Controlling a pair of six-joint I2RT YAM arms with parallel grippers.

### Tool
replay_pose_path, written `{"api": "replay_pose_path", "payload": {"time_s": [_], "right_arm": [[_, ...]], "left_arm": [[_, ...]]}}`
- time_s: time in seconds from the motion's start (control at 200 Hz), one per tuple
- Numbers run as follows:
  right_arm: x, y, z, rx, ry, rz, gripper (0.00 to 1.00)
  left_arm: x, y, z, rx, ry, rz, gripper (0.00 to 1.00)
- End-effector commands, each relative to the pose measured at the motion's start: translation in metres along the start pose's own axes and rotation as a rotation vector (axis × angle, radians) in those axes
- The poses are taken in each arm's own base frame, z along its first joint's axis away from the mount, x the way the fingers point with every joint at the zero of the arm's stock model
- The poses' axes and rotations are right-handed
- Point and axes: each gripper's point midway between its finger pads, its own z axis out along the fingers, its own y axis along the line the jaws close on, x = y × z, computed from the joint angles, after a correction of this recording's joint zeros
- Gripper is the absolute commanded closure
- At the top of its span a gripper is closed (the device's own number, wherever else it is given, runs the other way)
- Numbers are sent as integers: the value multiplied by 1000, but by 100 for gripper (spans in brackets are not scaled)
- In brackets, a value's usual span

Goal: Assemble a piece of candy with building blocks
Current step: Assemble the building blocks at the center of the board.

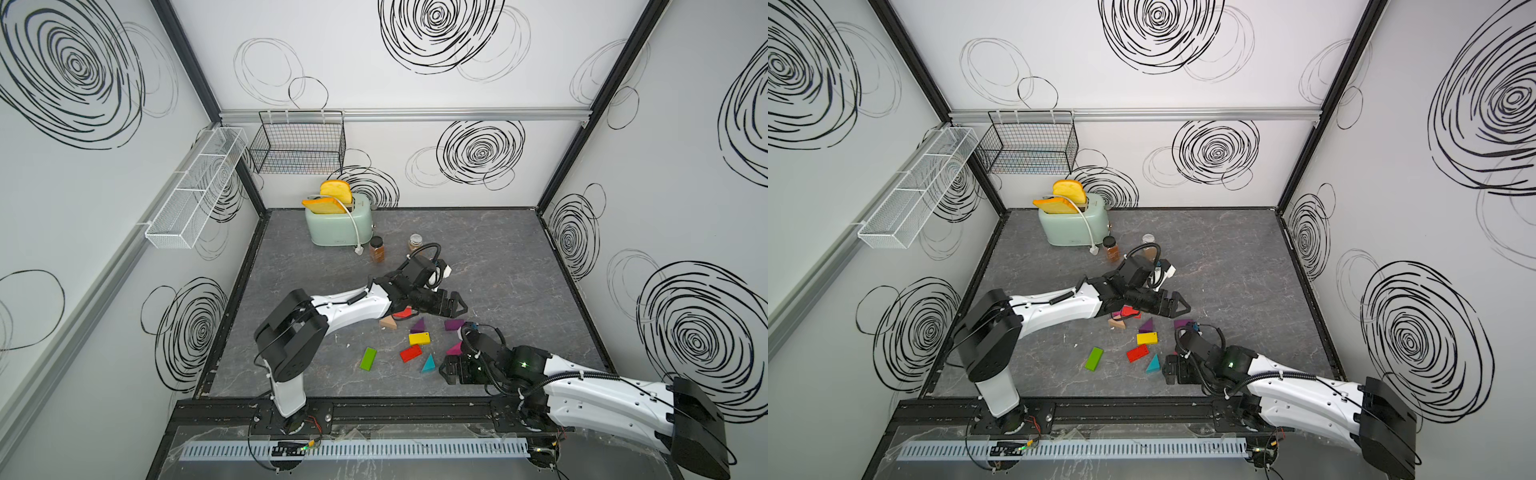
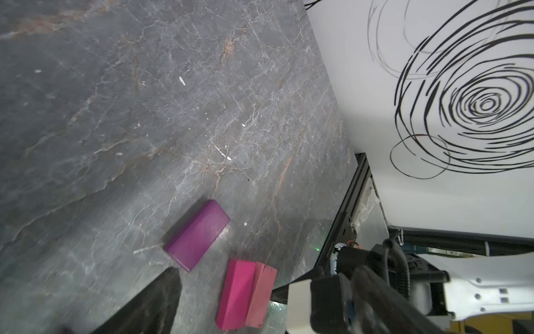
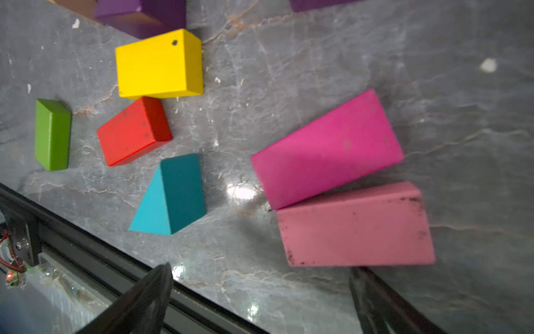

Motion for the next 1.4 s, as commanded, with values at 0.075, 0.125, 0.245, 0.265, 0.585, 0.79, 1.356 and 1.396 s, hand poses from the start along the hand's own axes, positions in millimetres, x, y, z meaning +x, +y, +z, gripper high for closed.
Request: {"api": "replay_pose_path", "payload": {"time_s": [0.075, 0.125, 0.245, 0.265, 0.585, 0.79, 1.356, 1.396], "right_arm": [[-9, 10, 8, -58, -4, -13, 1], [-11, 10, 9, -65, -7, -15, 1], [-14, 6, 12, -81, -14, -10, 1], [-14, 5, 13, -83, -15, -11, 1], [-30, 3, 14, -125, -56, -9, 1], [-31, 2, 17, -143, -66, 0, 1], [-59, 1, 18, -163, -158, 46, 1], [-62, 0, 18, -159, -167, 49, 1]], "left_arm": [[-3, 11, 34, -19, 53, 26, 3], [-1, 18, 41, -35, 66, 23, 3], [5, 31, 54, -56, 96, 9, 4], [7, 32, 56, -57, 101, 8, 4], [26, 48, 72, -73, 166, -9, 6], [36, 50, 72, -70, 183, -18, 8], [44, 47, 78, -36, 215, -32, 13], [43, 46, 78, -31, 215, -32, 13]]}}
